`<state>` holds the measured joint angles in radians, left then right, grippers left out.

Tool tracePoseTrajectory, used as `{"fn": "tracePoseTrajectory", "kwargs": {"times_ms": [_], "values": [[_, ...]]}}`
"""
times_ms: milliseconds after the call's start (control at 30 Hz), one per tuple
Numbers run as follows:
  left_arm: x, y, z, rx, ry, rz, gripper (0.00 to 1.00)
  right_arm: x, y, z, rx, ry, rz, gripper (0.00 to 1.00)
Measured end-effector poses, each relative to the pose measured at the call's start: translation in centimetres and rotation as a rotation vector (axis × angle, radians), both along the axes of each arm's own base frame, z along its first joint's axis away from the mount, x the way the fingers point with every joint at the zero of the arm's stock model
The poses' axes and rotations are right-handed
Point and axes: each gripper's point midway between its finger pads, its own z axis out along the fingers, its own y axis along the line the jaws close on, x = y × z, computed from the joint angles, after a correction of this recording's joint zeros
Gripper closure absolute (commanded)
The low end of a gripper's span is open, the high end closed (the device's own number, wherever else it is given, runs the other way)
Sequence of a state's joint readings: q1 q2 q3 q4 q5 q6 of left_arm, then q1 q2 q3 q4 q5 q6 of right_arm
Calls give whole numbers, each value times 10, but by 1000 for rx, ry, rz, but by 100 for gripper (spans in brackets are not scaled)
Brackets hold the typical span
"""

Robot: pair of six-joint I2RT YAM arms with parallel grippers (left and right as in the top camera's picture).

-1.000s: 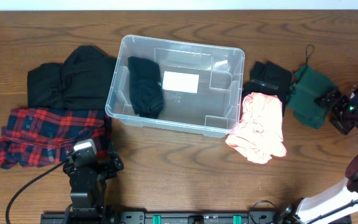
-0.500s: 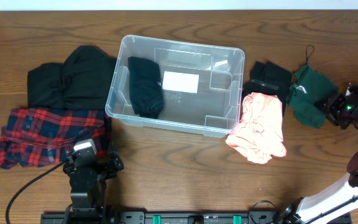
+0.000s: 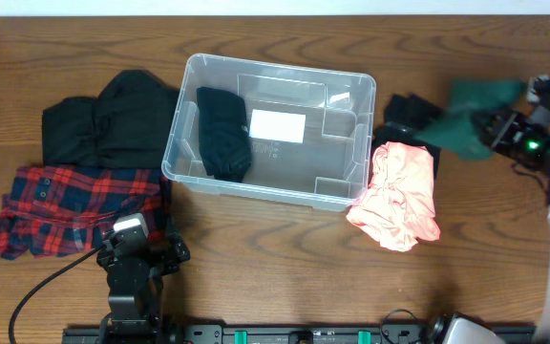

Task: Pack container
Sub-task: 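Grasp the green garment, lift it into the bin and release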

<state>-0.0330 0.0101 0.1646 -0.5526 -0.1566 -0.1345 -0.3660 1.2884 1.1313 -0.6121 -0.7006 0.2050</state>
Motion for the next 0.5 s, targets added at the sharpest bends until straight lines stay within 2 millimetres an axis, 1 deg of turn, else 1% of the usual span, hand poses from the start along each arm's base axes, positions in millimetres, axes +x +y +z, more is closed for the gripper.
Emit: {"fn": "tracePoseTrajectory", "kwargs": {"times_ms": [33, 100, 133, 233, 300, 367, 433, 467, 500], "values": [[0, 0, 0, 0, 0, 0, 2, -3, 17, 15, -3, -47, 37, 94], [0, 0, 0, 0, 0, 0, 2, -9, 57, 48, 2, -154, 134, 94], [0, 0, 0, 1, 0, 0, 2, -12, 75, 61, 13, -197, 179, 94], [0, 0, 0, 1, 0, 0, 2, -18, 121, 85, 59, -276, 289, 94], [0, 0, 0, 1, 0, 0, 2, -20, 149, 93, 96, -294, 345, 94], [0, 0, 0, 0, 0, 0, 2, -19, 176, 95, 136, -293, 387, 94], [0, 0, 0, 1, 0, 0, 2, -13, 205, 91, 172, -278, 409, 94], [0, 0, 0, 0, 0, 0, 2, -10, 215, 89, 187, -269, 413, 94], [0, 0, 0, 0, 0, 0, 2, -6, 230, 82, 205, -246, 415, 94]]}}
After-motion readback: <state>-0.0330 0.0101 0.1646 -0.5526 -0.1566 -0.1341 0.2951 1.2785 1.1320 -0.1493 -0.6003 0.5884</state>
